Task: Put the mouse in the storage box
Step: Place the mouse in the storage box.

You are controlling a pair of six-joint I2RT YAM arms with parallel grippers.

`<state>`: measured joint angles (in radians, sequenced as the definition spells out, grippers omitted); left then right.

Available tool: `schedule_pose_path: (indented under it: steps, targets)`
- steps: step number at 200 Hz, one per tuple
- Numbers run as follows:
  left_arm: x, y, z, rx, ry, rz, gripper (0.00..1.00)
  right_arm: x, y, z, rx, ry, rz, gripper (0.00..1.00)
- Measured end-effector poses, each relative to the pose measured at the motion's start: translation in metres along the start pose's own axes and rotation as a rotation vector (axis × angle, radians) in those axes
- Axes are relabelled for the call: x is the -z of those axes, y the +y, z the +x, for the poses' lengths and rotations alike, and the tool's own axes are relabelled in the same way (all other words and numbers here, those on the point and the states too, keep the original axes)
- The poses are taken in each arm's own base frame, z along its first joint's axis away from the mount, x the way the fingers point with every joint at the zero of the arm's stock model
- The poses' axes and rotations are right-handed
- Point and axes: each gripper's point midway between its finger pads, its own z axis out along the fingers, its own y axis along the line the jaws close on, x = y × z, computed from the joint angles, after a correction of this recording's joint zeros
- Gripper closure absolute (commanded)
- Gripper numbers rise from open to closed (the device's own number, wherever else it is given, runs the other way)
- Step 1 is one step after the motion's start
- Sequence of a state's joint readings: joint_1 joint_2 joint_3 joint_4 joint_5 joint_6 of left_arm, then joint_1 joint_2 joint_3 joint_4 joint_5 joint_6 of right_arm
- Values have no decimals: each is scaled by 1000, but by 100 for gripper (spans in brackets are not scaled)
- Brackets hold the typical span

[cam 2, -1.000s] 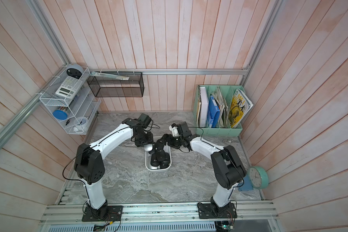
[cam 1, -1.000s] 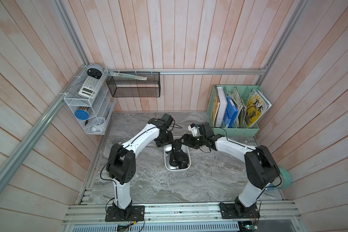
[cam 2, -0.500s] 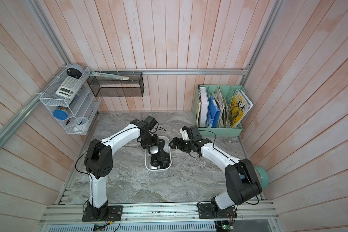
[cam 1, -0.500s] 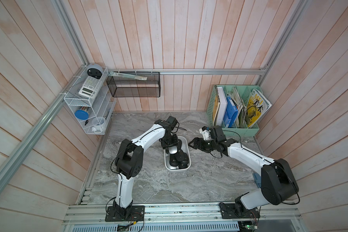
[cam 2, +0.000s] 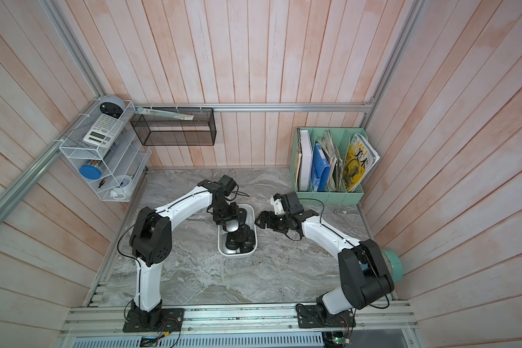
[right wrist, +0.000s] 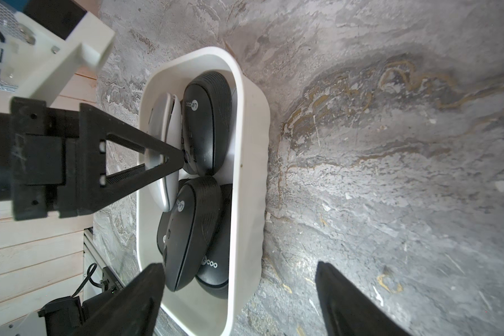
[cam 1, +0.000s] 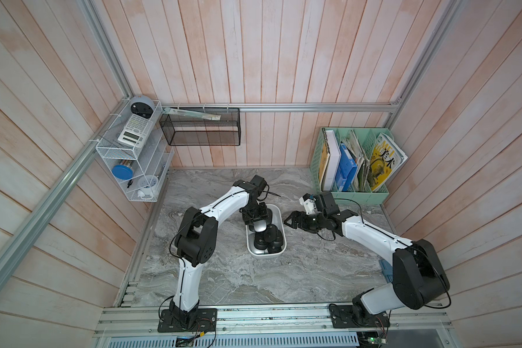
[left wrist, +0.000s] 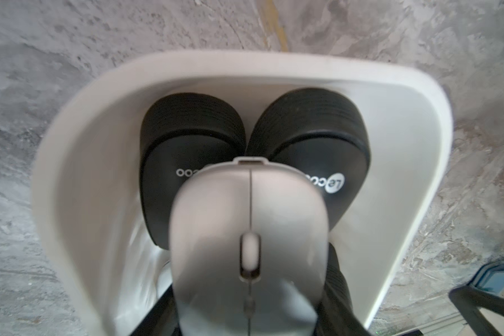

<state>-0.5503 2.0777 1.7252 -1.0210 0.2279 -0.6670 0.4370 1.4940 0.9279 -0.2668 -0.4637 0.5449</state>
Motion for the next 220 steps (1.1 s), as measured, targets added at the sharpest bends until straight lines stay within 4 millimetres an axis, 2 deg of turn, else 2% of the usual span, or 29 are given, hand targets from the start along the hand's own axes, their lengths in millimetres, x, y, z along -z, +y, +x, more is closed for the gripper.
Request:
schedule_pose_path:
  steps: [15,85,120,137,220]
  targets:
    - [0,0,0,1,0,-1,37,-1,-2,2,-2,3,3,12]
    - [-2,2,3,14,10,-5,32,-3,-9,10,-15,23,17,12]
    - [-6,9,10,24,28,-18,20,-3,-9,10,-15,23,17,12]
    - [-5,10,11,26,27,-17,18,-3,-9,10,-15,23,17,12]
    - [19,4,10,3,-22,4,6,-3,-9,10,-15,23,17,12]
